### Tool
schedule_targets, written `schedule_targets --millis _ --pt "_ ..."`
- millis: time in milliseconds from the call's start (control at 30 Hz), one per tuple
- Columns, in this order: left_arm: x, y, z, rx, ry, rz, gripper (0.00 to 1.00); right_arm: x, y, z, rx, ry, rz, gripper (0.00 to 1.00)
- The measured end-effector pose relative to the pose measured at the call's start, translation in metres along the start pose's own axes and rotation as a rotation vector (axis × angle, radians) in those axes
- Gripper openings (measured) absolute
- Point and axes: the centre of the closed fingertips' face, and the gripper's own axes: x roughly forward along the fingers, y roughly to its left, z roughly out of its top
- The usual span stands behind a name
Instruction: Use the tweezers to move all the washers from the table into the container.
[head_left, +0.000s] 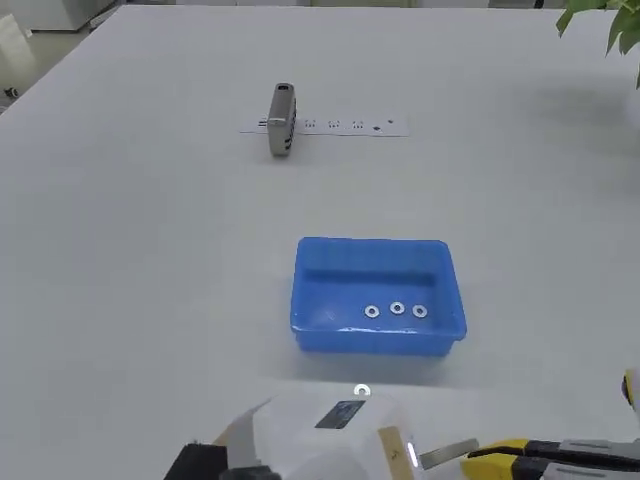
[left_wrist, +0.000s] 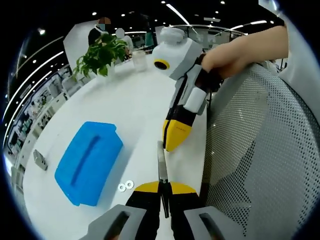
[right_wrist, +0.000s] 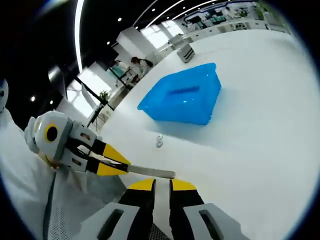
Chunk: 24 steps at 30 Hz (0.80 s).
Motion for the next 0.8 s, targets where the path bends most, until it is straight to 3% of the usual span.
schedule_targets --millis 233,333,433,500,633,700,767,800 --pt "-0.008 0.009 0.010 -0.062 -0.074 0.015 0.01 -0.005 0.010 0.017 0.121 -0.129 0.100 0.08" --pt "-0.013 0.015 0.019 -0.163 -0.145 0.015 0.01 -0.009 0.020 0.030 0.157 -0.203 0.159 0.08" --pt "-0.020 0.021 0.028 -0.222 -0.216 0.011 0.01 -0.012 0.025 0.046 0.212 -0.291 0.199 0.09" --pt "-0.023 0.023 0.030 -0.247 -0.231 0.012 0.01 -0.014 0.030 0.055 0.254 -0.337 0.239 0.09" --pt "-0.024 0.023 0.032 -0.234 -0.231 0.025 0.01 -0.009 0.034 0.057 0.228 -0.333 0.228 0.05" --pt "-0.024 0.024 0.031 -0.240 -0.232 0.030 0.01 -0.009 0.035 0.060 0.226 -0.350 0.230 0.04" --pt "-0.024 0.025 0.028 -0.239 -0.233 0.033 0.02 -0.013 0.042 0.069 0.226 -0.397 0.263 0.00" --pt "-0.023 0.024 0.026 -0.242 -0.229 0.026 0.02 -0.012 0.045 0.069 0.222 -0.389 0.264 0.00"
